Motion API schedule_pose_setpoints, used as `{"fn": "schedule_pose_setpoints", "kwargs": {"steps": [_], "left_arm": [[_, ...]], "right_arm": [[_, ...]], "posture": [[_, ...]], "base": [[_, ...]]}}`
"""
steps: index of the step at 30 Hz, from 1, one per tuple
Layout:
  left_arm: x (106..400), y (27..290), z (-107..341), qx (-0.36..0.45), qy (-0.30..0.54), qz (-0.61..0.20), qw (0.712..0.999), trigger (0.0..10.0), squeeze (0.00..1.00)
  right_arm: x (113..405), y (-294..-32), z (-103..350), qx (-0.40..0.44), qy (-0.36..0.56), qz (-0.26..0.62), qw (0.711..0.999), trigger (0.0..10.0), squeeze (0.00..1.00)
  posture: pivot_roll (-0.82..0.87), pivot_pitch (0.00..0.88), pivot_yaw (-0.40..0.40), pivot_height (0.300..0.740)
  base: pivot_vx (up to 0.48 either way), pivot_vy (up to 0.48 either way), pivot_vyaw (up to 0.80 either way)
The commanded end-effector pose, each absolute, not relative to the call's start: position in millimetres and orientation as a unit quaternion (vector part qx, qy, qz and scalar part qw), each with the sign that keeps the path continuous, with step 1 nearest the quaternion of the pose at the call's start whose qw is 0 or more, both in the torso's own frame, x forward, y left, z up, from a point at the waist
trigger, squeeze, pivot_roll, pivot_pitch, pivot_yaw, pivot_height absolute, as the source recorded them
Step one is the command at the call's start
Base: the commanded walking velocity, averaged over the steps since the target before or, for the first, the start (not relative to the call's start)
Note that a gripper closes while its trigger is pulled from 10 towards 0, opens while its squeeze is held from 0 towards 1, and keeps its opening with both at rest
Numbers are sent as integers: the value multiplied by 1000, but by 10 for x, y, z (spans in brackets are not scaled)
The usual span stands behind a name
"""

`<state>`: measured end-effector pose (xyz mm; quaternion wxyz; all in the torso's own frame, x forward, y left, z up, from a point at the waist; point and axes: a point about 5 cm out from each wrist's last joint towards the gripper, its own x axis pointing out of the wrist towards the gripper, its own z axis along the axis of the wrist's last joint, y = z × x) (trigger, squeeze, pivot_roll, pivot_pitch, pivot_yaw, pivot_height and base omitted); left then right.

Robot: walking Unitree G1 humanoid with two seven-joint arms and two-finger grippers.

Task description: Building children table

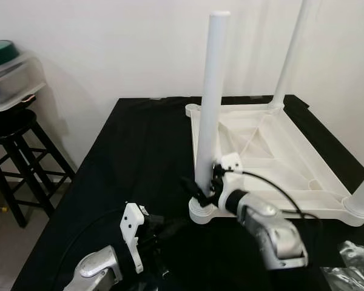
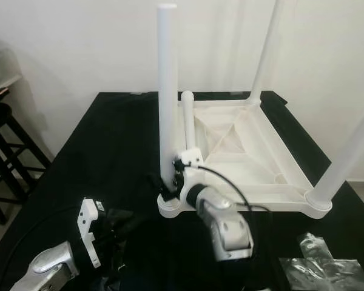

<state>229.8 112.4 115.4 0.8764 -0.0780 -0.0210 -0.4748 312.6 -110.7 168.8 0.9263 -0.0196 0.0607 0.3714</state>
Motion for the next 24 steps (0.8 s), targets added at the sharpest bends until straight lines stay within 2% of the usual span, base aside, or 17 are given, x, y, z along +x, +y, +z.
{"fn": "schedule_pose_setpoints", "kwargs": {"steps": [1, 2, 3, 4, 10, 11, 12, 13, 24], "left_arm": [[2310, 1131, 1108, -69, -9, -472, 879, 10000, 0], [2316, 1128, 1106, -67, -9, -472, 879, 10000, 0], [2316, 1128, 1106, -67, -9, -472, 879, 10000, 0], [2323, 1124, 1105, -66, -9, -471, 880, 10000, 0], [2336, 1113, 1099, -67, -8, -469, 881, 10000, 0], [2338, 1110, 1098, -67, -8, -469, 881, 10000, 0], [2338, 1110, 1097, -67, -8, -469, 880, 10000, 0], [2337, 1112, 1097, -67, -8, -470, 880, 10000, 0], [2330, 1108, 1088, -69, -6, -471, 880, 10000, 0]], "right_arm": [[3134, -1120, 1734, -51, 40, 468, 881, 10000, 0], [3150, -1163, 1749, -69, 38, 498, 864, 10000, 0], [3150, -1163, 1749, -69, 38, 498, 864, 10000, 0], [3187, -1198, 1758, -70, 45, 522, 849, 10000, 0], [3335, -1302, 1710, -58, 81, 559, 823, 10000, 0], [3359, -1327, 1697, -58, 86, 562, 820, 9490, 0], [3382, -1346, 1689, -49, 89, 563, 820, 2980, 0], [3398, -1363, 1688, -37, 91, 564, 820, 0, 0], [3397, -1463, 1617, -35, 89, 568, 818, 0, 0]], "posture": [[-42, 0, 11, 740], [-42, 0, 11, 740], [-42, 0, 11, 740], [-38, 0, 11, 740], [-26, 0, 5, 740], [-23, 0, 3, 740], [-19, 0, 1, 740], [-21, 0, 2, 740], [-24, 0, -1, 740]], "base": [[0, 0, 0], [0, 0, 0], [0, 0, 0], [0, 0, 0], [0, 0, 0], [0, 0, 0], [0, 0, 0], [0, 0, 0], [0, 0, 0]]}}
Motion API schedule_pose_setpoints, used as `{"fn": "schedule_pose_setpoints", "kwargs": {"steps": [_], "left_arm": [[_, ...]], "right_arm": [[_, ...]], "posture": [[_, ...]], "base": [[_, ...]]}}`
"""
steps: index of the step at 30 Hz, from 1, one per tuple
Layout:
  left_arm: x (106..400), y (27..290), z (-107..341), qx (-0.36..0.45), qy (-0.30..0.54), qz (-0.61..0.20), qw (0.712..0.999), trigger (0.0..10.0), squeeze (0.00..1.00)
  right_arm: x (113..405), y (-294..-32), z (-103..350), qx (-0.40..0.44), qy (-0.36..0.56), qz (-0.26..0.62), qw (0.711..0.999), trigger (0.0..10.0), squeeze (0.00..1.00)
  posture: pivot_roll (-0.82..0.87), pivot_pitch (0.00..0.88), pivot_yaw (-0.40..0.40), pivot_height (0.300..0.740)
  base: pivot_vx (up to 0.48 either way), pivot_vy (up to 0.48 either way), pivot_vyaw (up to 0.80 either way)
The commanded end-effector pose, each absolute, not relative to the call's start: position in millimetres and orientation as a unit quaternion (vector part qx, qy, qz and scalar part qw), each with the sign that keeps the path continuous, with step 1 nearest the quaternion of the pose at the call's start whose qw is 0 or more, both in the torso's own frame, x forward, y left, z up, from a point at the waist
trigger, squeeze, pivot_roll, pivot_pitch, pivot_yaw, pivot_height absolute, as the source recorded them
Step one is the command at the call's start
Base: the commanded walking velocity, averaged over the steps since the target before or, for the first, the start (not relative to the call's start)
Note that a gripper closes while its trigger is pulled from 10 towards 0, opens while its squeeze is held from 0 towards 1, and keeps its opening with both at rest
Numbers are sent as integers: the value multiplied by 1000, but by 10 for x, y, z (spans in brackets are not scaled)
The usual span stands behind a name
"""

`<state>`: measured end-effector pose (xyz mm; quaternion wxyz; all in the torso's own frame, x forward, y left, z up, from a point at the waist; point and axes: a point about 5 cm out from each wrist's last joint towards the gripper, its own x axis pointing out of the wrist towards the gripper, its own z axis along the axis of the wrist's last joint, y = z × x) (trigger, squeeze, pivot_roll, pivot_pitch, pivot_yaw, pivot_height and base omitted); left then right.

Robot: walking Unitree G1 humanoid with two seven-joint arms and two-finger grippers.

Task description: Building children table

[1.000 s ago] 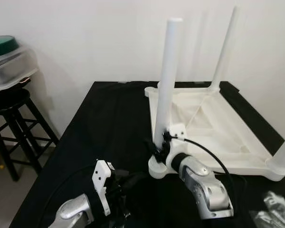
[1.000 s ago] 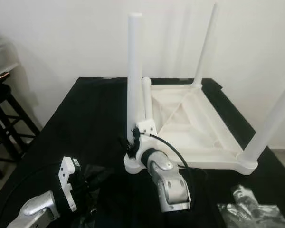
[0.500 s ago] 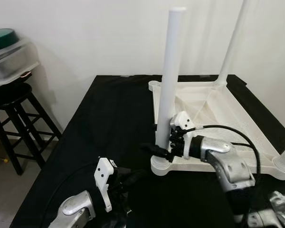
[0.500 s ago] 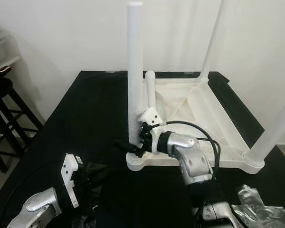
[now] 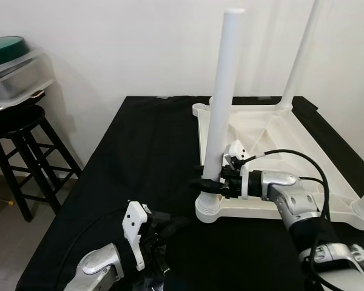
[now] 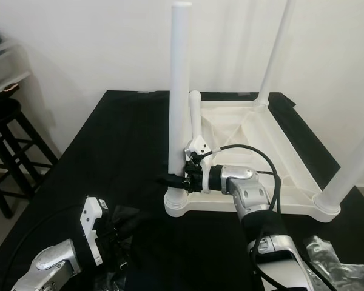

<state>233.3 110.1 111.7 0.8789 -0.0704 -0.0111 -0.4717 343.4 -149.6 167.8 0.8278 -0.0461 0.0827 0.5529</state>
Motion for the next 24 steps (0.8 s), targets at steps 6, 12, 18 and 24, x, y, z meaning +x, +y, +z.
{"fn": "schedule_pose_setpoints", "kwargs": {"steps": [6, 12, 18, 24], "left_arm": [[2317, 1107, 1087, -72, -6, -470, 879, 10000, 0], [2322, 1123, 1094, -76, -5, -471, 879, 10000, 0], [2332, 1105, 1087, -75, -5, -470, 879, 10000, 0], [2355, 1093, 1088, -76, -7, -466, 882, 10000, 0]], "right_arm": [[3279, -1585, 1508, -54, 90, 504, 857, 0, 0], [2790, -904, 1113, 14, 134, 198, 971, 0, 0], [2948, -1021, 1223, 29, 107, 216, 970, 2471, 0], [2998, -972, 1414, 51, 86, 267, 958, 10000, 1000]], "posture": [[-36, 0, -8, 740], [-52, 0, -4, 740], [-51, 0, -18, 740], [-58, 0, -12, 740]], "base": [[0, 0, 0], [0, 0, 0], [0, 0, 0], [0, 0, 0]]}}
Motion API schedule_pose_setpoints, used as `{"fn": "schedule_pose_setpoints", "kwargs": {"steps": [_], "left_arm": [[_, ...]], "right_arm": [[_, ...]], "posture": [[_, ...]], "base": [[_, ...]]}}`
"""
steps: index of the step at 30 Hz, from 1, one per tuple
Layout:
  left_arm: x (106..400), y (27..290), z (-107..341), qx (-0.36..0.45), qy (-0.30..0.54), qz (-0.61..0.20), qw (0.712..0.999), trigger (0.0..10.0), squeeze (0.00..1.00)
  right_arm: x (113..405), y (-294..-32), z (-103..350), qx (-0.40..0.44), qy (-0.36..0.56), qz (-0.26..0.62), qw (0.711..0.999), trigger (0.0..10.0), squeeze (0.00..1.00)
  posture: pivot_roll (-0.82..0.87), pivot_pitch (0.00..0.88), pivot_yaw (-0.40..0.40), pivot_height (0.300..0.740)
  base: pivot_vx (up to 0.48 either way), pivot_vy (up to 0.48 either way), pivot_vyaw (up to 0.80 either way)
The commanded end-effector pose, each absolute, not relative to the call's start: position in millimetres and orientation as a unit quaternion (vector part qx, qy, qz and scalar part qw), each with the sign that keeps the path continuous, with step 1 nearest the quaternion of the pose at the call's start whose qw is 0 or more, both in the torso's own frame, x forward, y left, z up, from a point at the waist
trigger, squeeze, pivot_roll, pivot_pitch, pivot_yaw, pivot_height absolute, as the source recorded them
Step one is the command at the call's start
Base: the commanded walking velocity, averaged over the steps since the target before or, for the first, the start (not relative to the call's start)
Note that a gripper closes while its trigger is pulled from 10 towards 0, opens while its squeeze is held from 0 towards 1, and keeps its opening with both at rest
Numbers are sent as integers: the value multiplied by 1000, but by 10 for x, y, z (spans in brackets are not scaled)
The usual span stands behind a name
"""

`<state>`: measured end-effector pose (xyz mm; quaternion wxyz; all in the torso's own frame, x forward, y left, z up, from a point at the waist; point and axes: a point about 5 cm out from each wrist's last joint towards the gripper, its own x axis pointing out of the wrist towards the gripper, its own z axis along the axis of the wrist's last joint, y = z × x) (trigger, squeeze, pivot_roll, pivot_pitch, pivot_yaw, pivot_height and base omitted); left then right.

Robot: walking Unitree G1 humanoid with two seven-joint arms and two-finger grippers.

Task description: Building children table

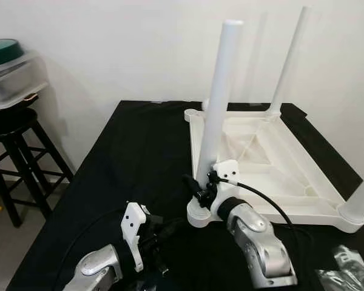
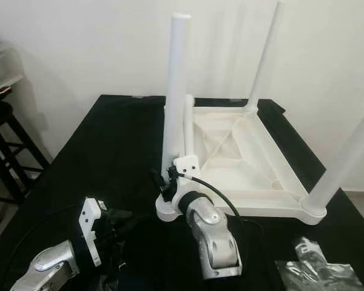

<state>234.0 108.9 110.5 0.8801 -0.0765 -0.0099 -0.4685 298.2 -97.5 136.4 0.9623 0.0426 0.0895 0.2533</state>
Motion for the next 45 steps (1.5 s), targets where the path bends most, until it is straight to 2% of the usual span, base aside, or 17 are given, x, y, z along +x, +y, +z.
{"fn": "schedule_pose_setpoints", "kwargs": {"steps": [1, 5, 6, 7, 9, 16, 17, 19, 20, 31, 33, 34, 35, 36, 37, 41, 45], "left_arm": [[2362, 1086, 1086, -77, -6, -467, 881, 10000, 0], [2375, 1068, 1084, -73, -4, -472, 878, 10000, 0], [2384, 1060, 1085, -71, -4, -474, 878, 10000, 0], [2391, 1052, 1085, -70, -5, -475, 877, 10000, 0], [2391, 1052, 1085, -70, -5, -475, 877, 10000, 0], [2383, 1050, 1098, -56, -7, -475, 878, 10000, 0], [2379, 1054, 1102, -57, -8, -473, 879, 10000, 0], [2379, 1054, 1102, -57, -8, -473, 879, 10000, 0], [2377, 1053, 1107, -60, -8, -472, 880, 10000, 0], [2423, 1025, 1100, -61, -3, -481, 875, 10000, 0], [2441, 1052, 1094, -57, 1, -481, 875, 10000, 0], [2444, 1105, 1093, -58, 5, -477, 877, 10000, 0], [2439, 1163, 1108, -65, 7, -469, 881, 10000, 0], [2439, 1163, 1108, -65, 7, -469, 881, 10000, 0], [2436, 1204, 1142, -70, 4, -462, 884, 10000, 0], [2475, 1272, 1218, -87, 1, -452, 888, 10000, 0], [2558, 1319, 1276, -99, 4, -454, 885, 10000, 0]], "right_arm": [[3000, -958, 1484, 48, 76, 289, 953, 10000, 1000], [3058, -1004, 1712, 11, 40, 388, 921, 10000, 1000], [3092, -1053, 1785, -14, 25, 430, 903, 10000, 380], [3121, -1102, 1837, -41, 12, 460, 887, 10000, 0], [3121, -1102, 1837, -41, 12, 460, 887, 10000, 0], [3323, -1282, 1993, -60, 24, 576, 815, 10000, 0], [3356, -1295, 2004, -49, 30, 585, 809, 8078, 0], [3356, -1295, 2004, -49, 30, 585, 809, 8078, 0], [3388, -1317, 1990, -42, 39, 590, 805, 0, 0], [3333, -1458, 1880, -49, 46, 585, 808, 0, 0], [3328, -1492, 1852, -54, 47, 562, 824, 0, 0], [3320, -1501, 1797, -58, 51, 509, 857, 0, 0], [3347, -1463, 1703, -44, 57, 377, 923, 0, 0], [3347, -1463, 1703, -44, 57, 377, 923, 0, 0], [3190, -1382, 1501, 21, 91, 222, 970, 0, 0], [2921, -1166, 1360, 22, 125, 136, 983, 0, 0], [3025, -1095, 1480, 0, 100, 174, 980, 0, 0]], "posture": [[-60, 0, -10, 740], [-57, 0, -8, 740], [-59, 0, -3, 740], [-57, 0, -3, 740], [-57, 0, -3, 740], [-45, 0, -2, 740], [-43, 0, -4, 740], [-43, 0, -4, 740], [-43, 0, -5, 740], [-67, 0, 15, 740], [-77, 0, 16, 740], [-89, 0, 12, 740], [-86, 0, 7, 740], [-86, 0, 7, 740], [-84, 0, 7, 740], [-117, 0, 29, 740], [-111, 0, 3, 740]], "base": [[0, 0, 0], [0, 0, 0], [0, 0, 0], [0, 0, 0], [0, 0, 0], [0, 0, 0], [0, 0, 0], [0, 0, 0], [0, 0, 0], [0, 0, 0], [0, 0, 0], [0, 0, 0], [0, 0, 0], [0, 0, 0], [0, 0, 0], [0, 0, 0], [0, 0, 0]]}}
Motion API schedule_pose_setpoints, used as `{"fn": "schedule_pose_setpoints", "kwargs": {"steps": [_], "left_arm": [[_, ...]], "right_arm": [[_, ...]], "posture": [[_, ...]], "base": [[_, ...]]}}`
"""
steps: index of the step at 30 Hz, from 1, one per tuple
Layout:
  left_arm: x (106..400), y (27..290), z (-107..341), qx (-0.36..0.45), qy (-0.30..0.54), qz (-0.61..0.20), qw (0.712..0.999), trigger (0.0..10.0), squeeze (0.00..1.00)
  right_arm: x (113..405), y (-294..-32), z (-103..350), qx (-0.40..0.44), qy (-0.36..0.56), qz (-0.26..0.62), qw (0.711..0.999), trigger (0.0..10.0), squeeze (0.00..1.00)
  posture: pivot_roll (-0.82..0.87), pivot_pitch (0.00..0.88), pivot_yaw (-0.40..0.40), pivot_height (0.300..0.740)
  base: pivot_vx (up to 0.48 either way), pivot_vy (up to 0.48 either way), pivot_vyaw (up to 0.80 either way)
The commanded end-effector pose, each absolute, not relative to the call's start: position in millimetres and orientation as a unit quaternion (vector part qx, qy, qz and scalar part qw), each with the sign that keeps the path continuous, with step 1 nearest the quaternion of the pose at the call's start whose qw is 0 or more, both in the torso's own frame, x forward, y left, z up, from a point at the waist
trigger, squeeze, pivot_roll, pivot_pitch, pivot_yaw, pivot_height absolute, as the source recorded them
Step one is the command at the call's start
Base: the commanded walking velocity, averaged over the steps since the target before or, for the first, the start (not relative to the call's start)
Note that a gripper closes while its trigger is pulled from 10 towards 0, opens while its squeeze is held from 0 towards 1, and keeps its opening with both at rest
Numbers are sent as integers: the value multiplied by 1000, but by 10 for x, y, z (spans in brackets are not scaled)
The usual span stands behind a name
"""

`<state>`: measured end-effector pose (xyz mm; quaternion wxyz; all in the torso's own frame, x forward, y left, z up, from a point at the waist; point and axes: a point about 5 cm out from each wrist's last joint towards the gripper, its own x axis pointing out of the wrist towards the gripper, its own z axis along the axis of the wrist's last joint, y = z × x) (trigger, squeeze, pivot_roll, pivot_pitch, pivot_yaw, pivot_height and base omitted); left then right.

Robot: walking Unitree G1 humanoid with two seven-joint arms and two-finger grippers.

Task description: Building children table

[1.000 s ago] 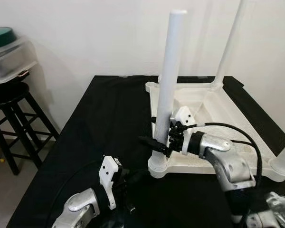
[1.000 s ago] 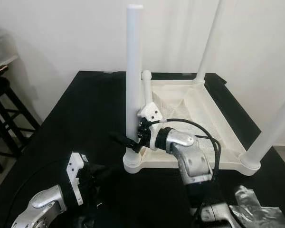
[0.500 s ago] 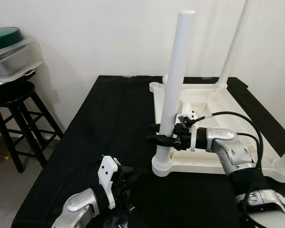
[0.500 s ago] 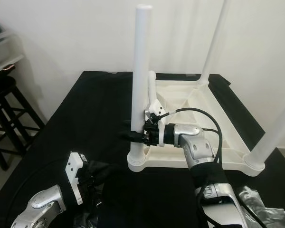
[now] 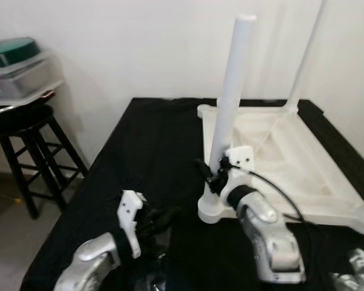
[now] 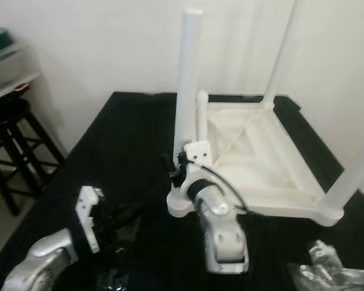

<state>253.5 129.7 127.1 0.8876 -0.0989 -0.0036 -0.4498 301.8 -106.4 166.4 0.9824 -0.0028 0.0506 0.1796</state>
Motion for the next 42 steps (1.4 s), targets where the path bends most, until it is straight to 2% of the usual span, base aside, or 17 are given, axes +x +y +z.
{"fn": "schedule_pose_setpoints", "kwargs": {"steps": [1, 3, 4, 8, 9, 13, 14, 15, 16, 17, 21, 25, 29, 30, 31, 36, 42], "left_arm": [[2564, 1313, 1272, -93, 7, -460, 883, 10000, 0], [2556, 1302, 1262, -91, 9, -465, 881, 10000, 0], [2536, 1302, 1273, -97, 1, -457, 884, 10000, 0], [2523, 1314, 1280, -97, -4, -448, 889, 10000, 0], [2511, 1303, 1283, -90, -3, -450, 888, 10000, 0], [2444, 1239, 1239, -57, 12, -467, 882, 10000, 0], [2444, 1239, 1239, -57, 12, -467, 882, 10000, 0], [2451, 1229, 1252, -69, 5, -458, 886, 10000, 0], [2455, 1228, 1256, -73, 3, -454, 888, 10000, 0], [2473, 1212, 1281, -75, -1, -455, 887, 10000, 0], [2506, 1139, 1327, -72, -9, -465, 882, 10000, 0], [2497, 1121, 1320, -72, -8, -466, 882, 10000, 0], [2491, 1180, 1266, -73, 3, -458, 886, 10000, 0], [2483, 1210, 1253, -75, 7, -454, 888, 10000, 0], [2477, 1228, 1248, -76, 9, -452, 889, 10000, 0], [2434, 1228, 1253, -82, 5, -444, 892, 10000, 0], [2452, 1197, 1265, -81, 4, -447, 891, 10000, 0]], "right_arm": [[3035, -1093, 1483, -2, 97, 172, 980, 0, 0], [3041, -1087, 1491, 0, 92, 172, 981, 0, 0], [3004, -1068, 1464, 2, 98, 179, 979, 10000, 0], [2938, -1044, 1429, -1, 111, 172, 979, 10000, 0], [2897, -1003, 1459, 7, 114, 191, 975, 10000, 1000], [2885, -909, 1713, 7, 61, 349, 935, 10000, 1000], [2885, -909, 1713, 7, 61, 349, 935, 10000, 1000], [2905, -963, 1826, -18, 29, 454, 890, 10000, 1000], [2908, -985, 1844, -24, 25, 475, 879, 10000, 1000], [2924, -1024, 1862, -45, 21, 502, 864, 10000, 0], [3075, -1145, 1924, -81, 22, 563, 822, 10000, 0], [3220, -1204, 1972, -90, 26, 564, 820, 10000, 0], [3297, -1271, 2016, -72, 40, 599, 797, 10000, 0], [3306, -1293, 2015, -61, 47, 612, 787, 2392, 0], [3313, -1307, 2012, -55, 51, 619, 782, 0, 0], [3338, -1382, 1932, -43, 66, 634, 770, 0, 0], [3331, -1444, 1811, -71, 81, 600, 793, 0, 0]], "posture": [[-111, 0, 3, 740], [-114, 0, 4, 740], [-124, 0, 25, 740], [-124, 0, 27, 740], [-122, 0, 42, 740], [-119, 0, 50, 740], [-119, 0, 50, 740], [-117, 0, 48, 740], [-117, 0, 48, 740], [-105, 0, 41, 740], [-107, 0, 45, 740], [-101, 0, 44, 740], [-99, 0, 48, 740], [-87, 0, 46, 740], [-87, 0, 46, 740], [-80, 0, 28, 740], [-84, 0, 28, 740]], "base": [[0, 0, 0], [0, 0, 0], [0, 0, 0], [0, 0, 0], [0, 0, 0], [0, 0, 0], [0, 0, 0], [0, 0, 0], [0, 0, 0], [0, 0, 0], [0, 0, 0], [0, 0, 0], [0, 0, 0], [0, 0, 0], [0, 0, 0], [0, 0, 0], [0, 0, 0]]}}
